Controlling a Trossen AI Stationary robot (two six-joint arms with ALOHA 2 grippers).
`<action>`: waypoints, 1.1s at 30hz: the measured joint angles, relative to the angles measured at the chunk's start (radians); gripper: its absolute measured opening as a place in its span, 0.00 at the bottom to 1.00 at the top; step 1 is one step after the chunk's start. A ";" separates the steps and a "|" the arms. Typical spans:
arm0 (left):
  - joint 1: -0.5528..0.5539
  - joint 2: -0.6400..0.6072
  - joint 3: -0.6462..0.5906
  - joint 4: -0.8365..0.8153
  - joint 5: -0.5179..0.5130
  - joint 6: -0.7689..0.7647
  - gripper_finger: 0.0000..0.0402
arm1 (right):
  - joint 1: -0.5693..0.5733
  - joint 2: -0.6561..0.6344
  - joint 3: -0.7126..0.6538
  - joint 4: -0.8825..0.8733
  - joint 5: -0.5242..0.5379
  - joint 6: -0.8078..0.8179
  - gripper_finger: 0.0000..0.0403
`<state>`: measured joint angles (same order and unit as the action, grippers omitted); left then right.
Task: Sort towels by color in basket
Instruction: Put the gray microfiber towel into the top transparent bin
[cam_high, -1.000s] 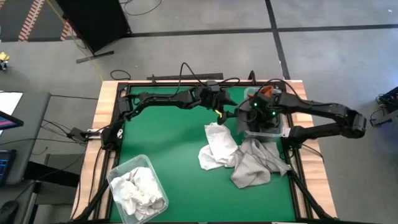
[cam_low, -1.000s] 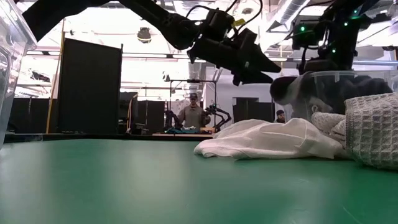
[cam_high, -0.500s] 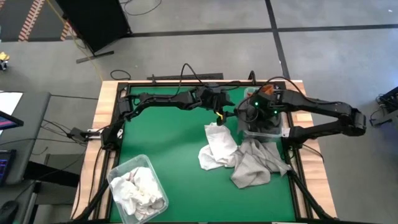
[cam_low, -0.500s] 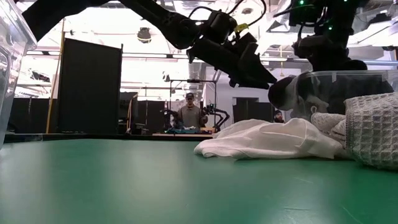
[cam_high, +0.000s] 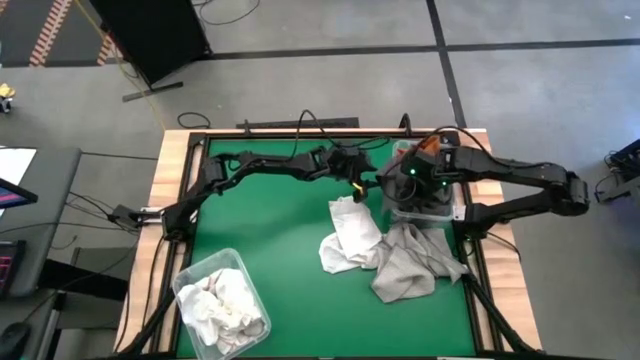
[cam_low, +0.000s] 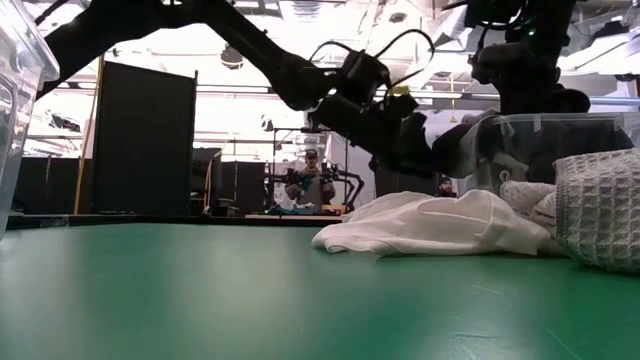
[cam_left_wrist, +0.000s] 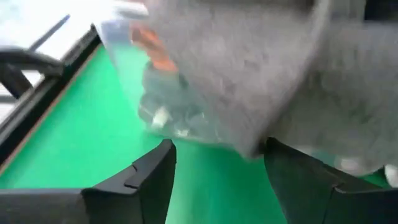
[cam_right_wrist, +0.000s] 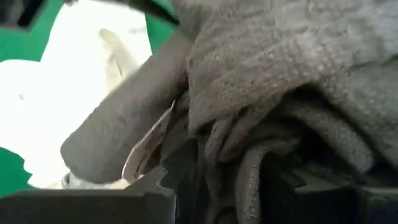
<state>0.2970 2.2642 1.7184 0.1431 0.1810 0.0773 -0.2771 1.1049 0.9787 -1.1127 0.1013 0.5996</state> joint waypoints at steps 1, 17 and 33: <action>0.001 -0.001 0.000 0.011 0.006 0.001 0.56 | 0.006 0.000 0.000 -0.008 0.002 0.003 0.39; -0.023 -0.048 0.008 0.120 0.138 0.111 0.02 | 0.036 0.000 0.042 -0.091 0.041 0.002 0.39; -0.074 -0.033 0.206 0.139 0.202 0.189 0.00 | 0.213 -0.001 0.302 -0.220 0.108 -0.028 0.39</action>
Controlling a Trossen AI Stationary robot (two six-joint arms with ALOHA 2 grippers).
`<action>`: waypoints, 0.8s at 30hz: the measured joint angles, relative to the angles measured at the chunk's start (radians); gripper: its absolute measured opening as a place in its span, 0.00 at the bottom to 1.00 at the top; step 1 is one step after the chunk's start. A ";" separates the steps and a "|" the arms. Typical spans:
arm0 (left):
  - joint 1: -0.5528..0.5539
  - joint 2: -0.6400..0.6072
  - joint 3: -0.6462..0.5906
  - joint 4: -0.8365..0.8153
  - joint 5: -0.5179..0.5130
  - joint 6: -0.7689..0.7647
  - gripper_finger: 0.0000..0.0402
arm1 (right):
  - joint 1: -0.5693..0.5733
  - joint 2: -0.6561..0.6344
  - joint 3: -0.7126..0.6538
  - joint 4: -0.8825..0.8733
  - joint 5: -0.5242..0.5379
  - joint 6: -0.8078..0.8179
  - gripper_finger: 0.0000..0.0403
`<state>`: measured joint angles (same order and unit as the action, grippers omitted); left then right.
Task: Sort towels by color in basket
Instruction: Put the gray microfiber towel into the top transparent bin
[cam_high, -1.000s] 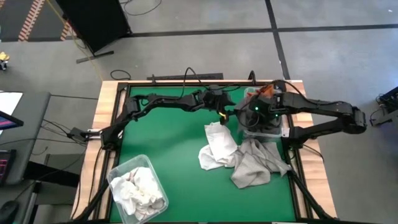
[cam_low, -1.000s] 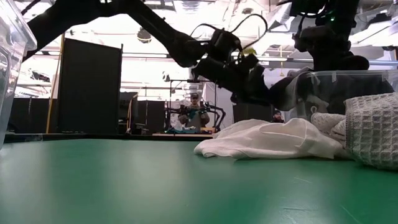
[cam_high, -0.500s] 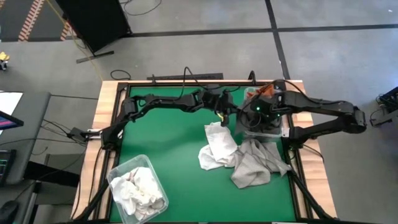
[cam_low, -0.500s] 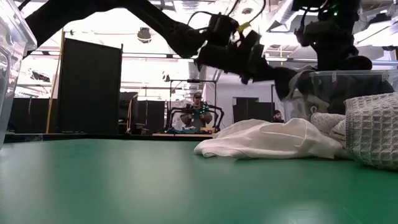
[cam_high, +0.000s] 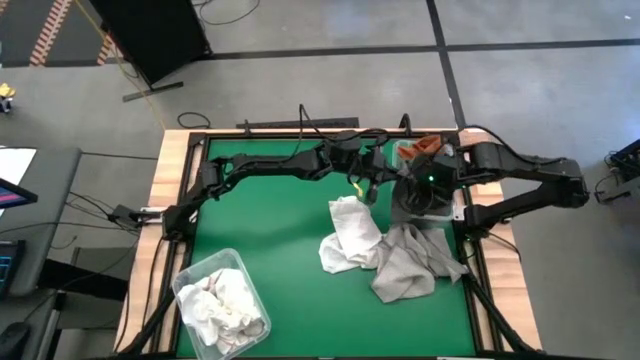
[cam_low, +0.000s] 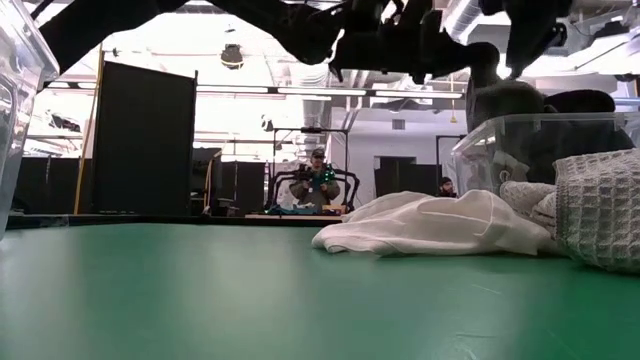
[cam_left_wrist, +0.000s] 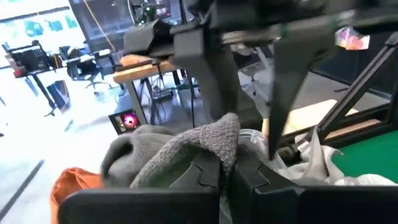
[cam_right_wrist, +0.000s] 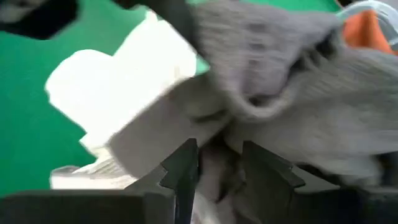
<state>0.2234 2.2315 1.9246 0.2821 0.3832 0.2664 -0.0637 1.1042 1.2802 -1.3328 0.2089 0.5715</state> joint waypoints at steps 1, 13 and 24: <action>0.000 0.009 0.006 0.007 0.000 -0.003 0.00 | 0.015 0.000 0.005 -0.002 0.000 0.009 0.39; -0.005 0.239 0.252 -0.036 0.008 -0.087 0.00 | 0.089 0.002 0.011 -0.099 0.005 0.206 0.39; -0.004 0.297 0.392 -0.319 -0.057 -0.016 0.20 | 0.142 0.030 0.005 -0.088 0.155 0.207 0.40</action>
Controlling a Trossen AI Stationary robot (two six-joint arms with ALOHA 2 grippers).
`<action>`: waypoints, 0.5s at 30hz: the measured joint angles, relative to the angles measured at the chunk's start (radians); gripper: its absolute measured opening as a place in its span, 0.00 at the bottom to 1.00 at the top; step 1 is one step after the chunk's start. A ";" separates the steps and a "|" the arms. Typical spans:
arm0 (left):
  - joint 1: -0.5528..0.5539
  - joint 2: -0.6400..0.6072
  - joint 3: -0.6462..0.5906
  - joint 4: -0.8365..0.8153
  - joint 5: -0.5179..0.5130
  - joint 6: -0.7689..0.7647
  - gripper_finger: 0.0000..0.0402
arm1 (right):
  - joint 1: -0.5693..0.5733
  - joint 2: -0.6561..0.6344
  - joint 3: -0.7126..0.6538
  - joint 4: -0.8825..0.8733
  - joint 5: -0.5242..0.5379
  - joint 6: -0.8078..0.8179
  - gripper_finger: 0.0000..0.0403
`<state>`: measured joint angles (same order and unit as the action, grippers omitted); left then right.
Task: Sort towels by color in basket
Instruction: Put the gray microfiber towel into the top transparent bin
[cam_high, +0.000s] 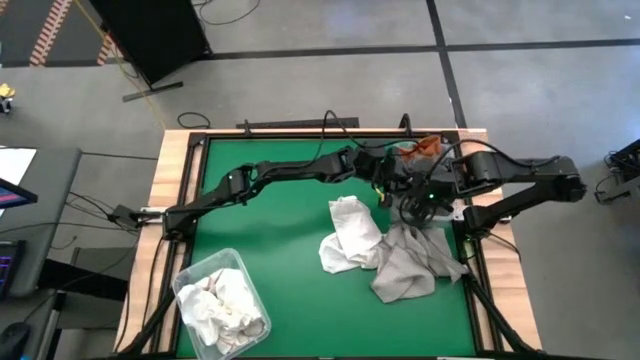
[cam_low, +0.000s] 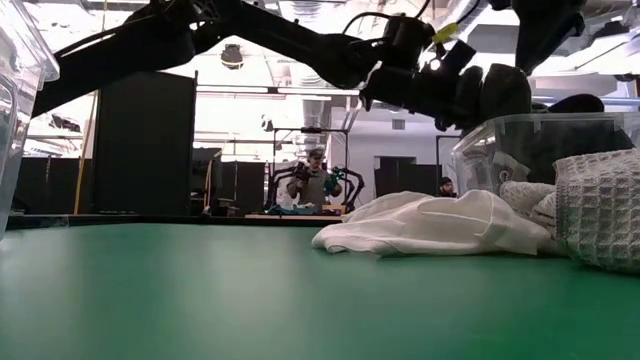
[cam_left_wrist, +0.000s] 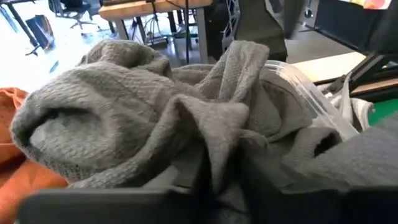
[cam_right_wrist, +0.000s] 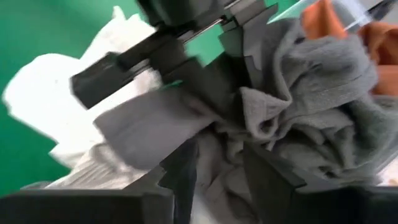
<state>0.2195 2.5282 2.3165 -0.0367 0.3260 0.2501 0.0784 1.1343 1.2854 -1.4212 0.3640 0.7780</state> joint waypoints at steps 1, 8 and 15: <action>0.000 -0.001 0.000 -0.002 0.000 0.000 0.24 | 0.000 0.005 0.000 -0.002 0.015 -0.001 0.41; 0.000 -0.019 0.000 -0.017 -0.002 -0.026 0.53 | -0.030 0.059 0.000 -0.012 0.120 -0.027 0.50; -0.001 -0.043 0.000 -0.096 -0.001 -0.004 0.61 | -0.094 0.127 -0.001 -0.022 0.167 -0.068 0.51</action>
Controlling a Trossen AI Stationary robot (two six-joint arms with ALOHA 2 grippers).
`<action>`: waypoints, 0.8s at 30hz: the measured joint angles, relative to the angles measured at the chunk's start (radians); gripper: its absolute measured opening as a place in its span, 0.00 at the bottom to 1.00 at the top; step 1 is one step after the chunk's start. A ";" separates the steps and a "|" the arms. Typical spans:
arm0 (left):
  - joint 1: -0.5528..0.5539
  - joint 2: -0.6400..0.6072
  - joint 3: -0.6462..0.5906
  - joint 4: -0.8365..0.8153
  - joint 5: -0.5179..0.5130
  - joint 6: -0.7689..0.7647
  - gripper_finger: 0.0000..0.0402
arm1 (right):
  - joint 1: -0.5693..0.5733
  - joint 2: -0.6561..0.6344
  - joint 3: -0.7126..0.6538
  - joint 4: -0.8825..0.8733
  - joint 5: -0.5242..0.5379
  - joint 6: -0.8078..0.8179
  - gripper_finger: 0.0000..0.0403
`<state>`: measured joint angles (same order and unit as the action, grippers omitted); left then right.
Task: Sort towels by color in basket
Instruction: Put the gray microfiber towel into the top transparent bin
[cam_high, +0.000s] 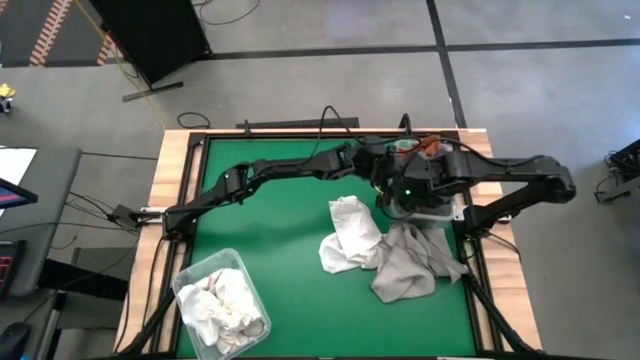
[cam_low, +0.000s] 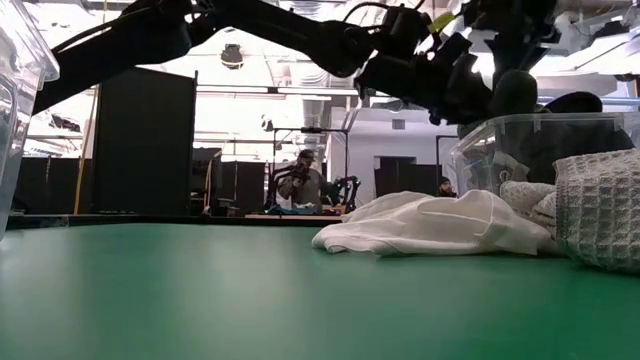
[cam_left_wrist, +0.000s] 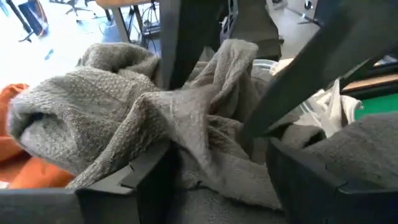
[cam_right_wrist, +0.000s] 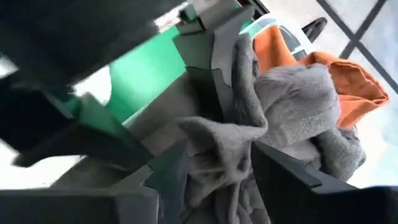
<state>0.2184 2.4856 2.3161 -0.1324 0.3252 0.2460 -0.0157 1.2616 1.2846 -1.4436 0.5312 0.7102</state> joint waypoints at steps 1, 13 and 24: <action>0.000 -0.005 0.000 -0.015 0.000 0.009 0.61 | -0.009 0.005 0.000 0.000 0.006 -0.007 0.51; -0.002 -0.108 0.000 -0.220 -0.016 0.104 0.60 | -0.073 0.002 0.000 0.008 0.052 0.015 0.44; -0.001 -0.183 0.000 -0.561 -0.183 0.265 0.60 | -0.093 -0.003 -0.080 0.082 0.043 0.041 0.44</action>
<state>0.2173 2.3030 2.3157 -0.6938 0.1425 0.5107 -0.1089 1.2585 1.2050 -1.3615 0.5737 0.7515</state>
